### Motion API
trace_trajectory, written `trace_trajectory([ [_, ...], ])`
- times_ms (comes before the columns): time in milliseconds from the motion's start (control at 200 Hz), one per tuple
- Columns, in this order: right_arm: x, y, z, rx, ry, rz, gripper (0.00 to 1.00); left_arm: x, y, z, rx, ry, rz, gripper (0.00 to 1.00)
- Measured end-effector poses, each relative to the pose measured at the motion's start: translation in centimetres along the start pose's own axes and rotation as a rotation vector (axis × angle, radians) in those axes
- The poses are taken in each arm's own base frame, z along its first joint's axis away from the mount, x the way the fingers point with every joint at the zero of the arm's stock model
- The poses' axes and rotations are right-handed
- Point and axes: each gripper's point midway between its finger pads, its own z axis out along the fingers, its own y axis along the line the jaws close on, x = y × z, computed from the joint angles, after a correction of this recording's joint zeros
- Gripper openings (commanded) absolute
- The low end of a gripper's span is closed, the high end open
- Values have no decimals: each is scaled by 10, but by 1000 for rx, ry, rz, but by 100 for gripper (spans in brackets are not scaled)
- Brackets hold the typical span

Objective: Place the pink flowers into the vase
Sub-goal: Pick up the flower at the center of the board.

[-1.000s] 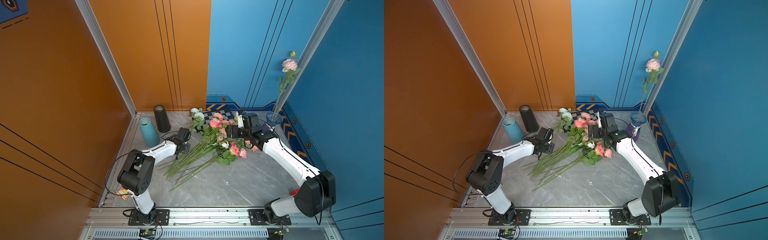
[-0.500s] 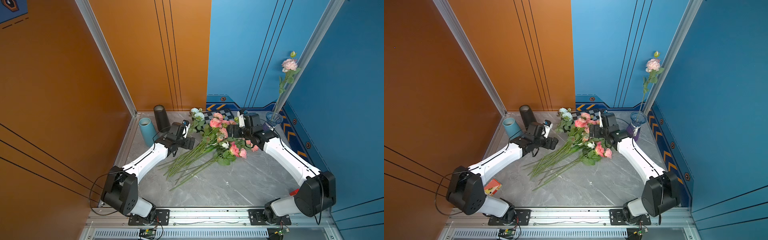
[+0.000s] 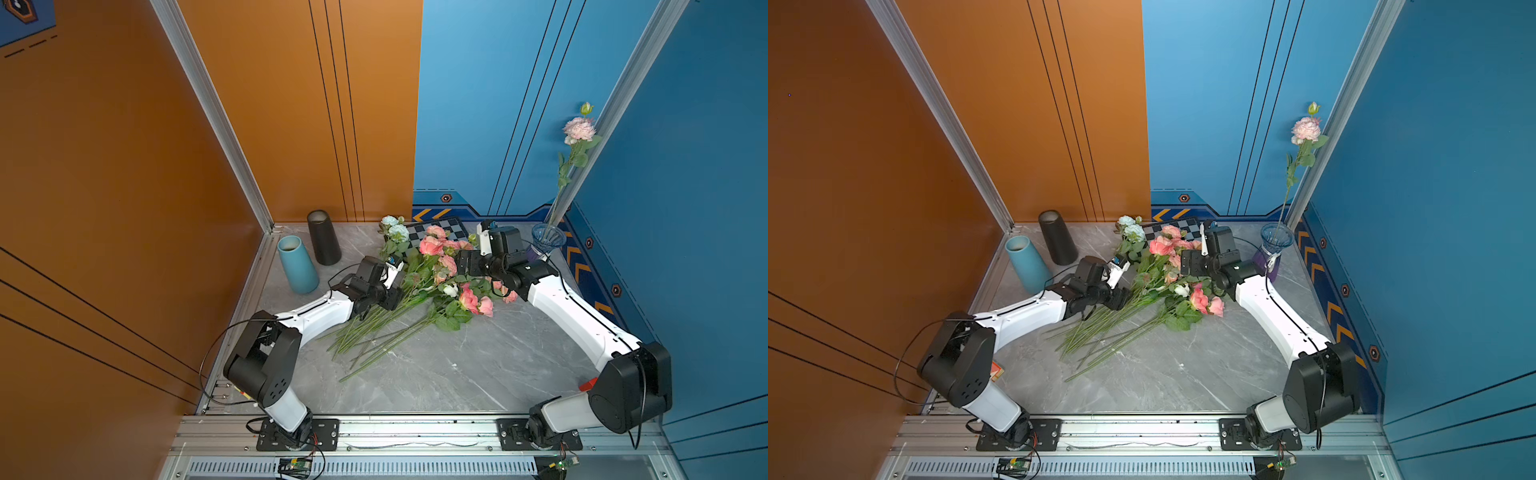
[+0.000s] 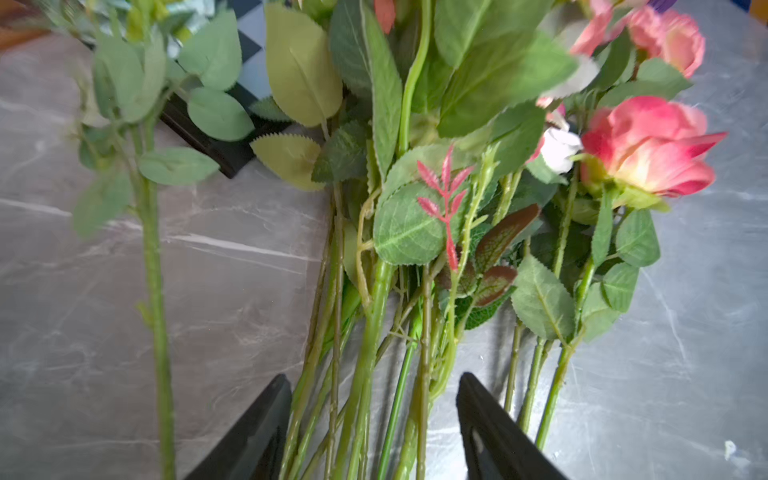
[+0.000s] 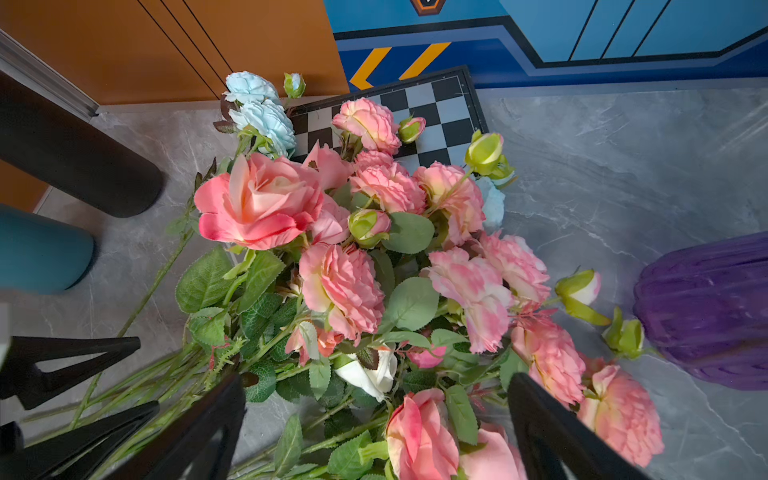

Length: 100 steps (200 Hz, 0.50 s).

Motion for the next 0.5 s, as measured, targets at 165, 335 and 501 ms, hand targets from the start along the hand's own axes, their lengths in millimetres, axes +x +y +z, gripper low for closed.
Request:
trace_trajectory([
  [165,-1,-2,0,3,-2,3,100,-4,3,20,-2,8,13,50],
  [335,-1,-5,0,4,0,14,100,-6,4,29,-2,13,13,35],
  [501,-1,-6,0,-5,2,21,100,-9,8,33,-6,12,11,15],
])
